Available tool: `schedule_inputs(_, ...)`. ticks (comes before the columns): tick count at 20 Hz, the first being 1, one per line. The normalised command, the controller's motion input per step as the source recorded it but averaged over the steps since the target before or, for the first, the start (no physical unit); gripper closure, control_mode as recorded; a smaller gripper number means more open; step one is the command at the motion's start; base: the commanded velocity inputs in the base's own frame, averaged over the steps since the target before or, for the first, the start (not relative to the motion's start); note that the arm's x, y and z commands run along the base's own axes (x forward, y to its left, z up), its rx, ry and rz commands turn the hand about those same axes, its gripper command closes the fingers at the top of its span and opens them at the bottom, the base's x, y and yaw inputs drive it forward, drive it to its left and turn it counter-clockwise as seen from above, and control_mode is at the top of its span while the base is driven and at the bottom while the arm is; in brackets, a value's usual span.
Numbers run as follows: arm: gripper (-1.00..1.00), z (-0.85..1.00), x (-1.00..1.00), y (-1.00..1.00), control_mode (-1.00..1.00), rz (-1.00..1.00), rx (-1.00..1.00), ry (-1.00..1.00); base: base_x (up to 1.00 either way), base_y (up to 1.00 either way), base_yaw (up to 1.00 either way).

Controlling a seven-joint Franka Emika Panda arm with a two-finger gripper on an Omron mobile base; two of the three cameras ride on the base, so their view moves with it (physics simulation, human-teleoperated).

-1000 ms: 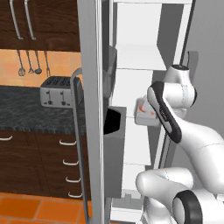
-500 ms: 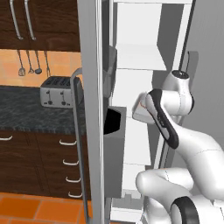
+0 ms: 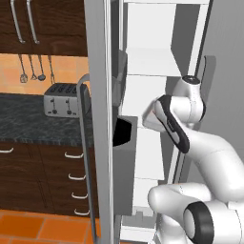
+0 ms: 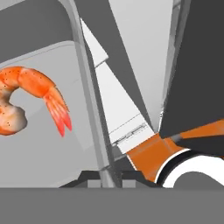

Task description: Take the meat container that has the shrimp and place it on the second highest rack of the freezer. Then take the vegetable container that has the cucumber and mushroom and place it on the highest rack of the freezer.

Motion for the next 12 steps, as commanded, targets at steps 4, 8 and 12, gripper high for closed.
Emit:
schedule_inputs(4,1.00,-0.18,0.53,0.00,-1.00,0.00,0.00,-0.17,0.00,0.00,0.00)
schedule_inputs(8,1.00,-0.15,0.53,0.00,-1.00,0.00,0.00,-0.12,0.00,0.00,0.00)
schedule_inputs(12,1.00,-0.10,0.53,0.00,-1.00,0.00,0.00,-0.01,0.00,0.00,0.00)
